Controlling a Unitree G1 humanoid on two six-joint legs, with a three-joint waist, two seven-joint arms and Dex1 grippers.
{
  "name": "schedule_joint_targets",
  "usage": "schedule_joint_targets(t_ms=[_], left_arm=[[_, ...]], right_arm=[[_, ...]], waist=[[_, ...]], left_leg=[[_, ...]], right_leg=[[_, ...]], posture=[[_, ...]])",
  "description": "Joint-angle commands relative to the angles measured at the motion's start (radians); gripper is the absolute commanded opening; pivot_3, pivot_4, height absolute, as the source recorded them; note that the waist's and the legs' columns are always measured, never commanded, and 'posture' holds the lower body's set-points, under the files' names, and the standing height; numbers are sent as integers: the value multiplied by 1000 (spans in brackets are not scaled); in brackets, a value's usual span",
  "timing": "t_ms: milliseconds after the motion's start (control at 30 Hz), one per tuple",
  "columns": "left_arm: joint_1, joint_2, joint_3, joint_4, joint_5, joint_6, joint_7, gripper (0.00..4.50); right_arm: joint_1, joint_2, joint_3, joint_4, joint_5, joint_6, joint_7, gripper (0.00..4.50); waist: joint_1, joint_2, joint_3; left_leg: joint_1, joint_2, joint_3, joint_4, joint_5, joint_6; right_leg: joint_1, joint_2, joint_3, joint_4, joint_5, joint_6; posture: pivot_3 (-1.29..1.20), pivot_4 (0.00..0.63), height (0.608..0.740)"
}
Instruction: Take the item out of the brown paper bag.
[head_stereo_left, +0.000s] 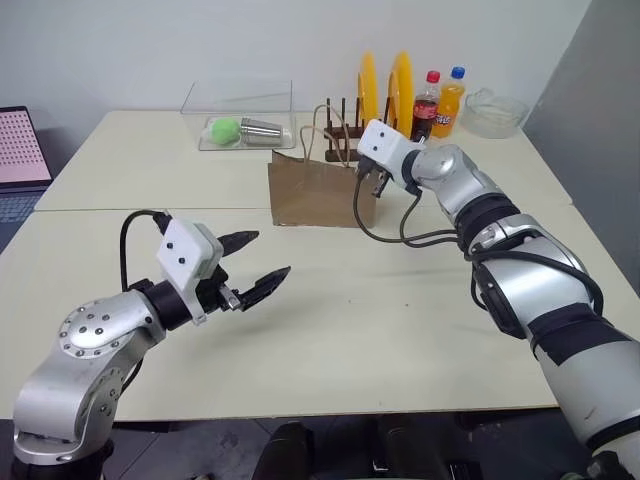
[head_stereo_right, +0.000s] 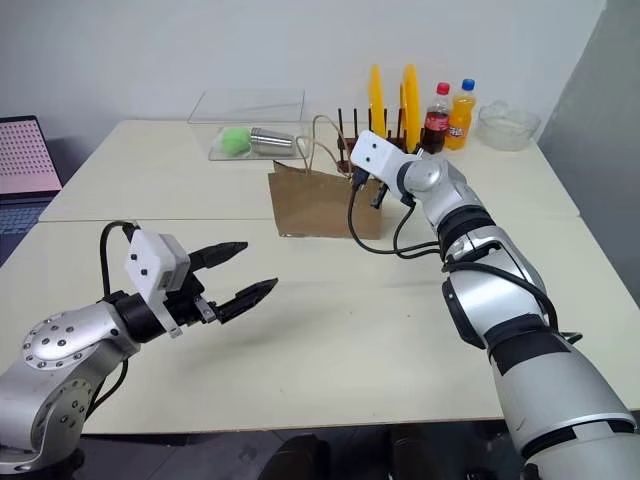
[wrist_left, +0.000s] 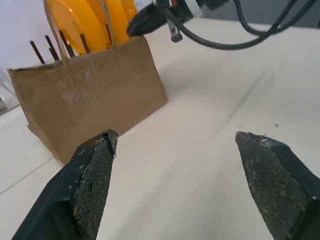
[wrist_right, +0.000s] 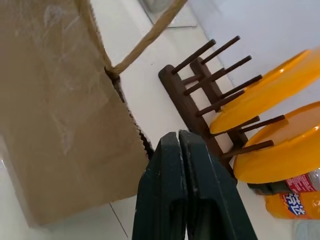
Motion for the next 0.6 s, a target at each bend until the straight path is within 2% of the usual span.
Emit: schedule_joint_targets(t_ms=[33,200,400,500,600], left_arm=[[23,34,15,-35,15,-44,-16,4019],[73,91,10,-30,13,-83,-88,4019],[145,137,9,-45,7,-111,-158,4019],[226,202,5,-26,74,-187,-245,4019],[208,228,8,10,86,-222,-265,4019]], right_arm=[[-1,-15,4,-20,-20,-74,148,61],[40,-59,19,-51,-18,-195,425,61],[78,-91,14,-94,-6,-266,581,61],[104,-100,-9,-144,28,-306,641,61],[115,-103,-47,-202,78,-321,667,61]], waist=[[-1,0,0],[-1,0,0],[-1,1,1],[-1,2,1],[0,4,2]], left_leg=[[0,0,0,0,0,0],[1,0,0,-1,0,0],[1,0,0,-1,0,0],[1,1,0,-1,0,0],[1,1,0,-1,0,0]], right_leg=[[0,0,0,0,0,0],[0,0,0,0,0,0],[1,0,0,0,0,0],[1,0,0,0,0,0],[0,0,-1,0,-1,-1]], posture=[[0,150,740],[0,150,740],[0,150,740],[0,150,740],[0,150,740]])
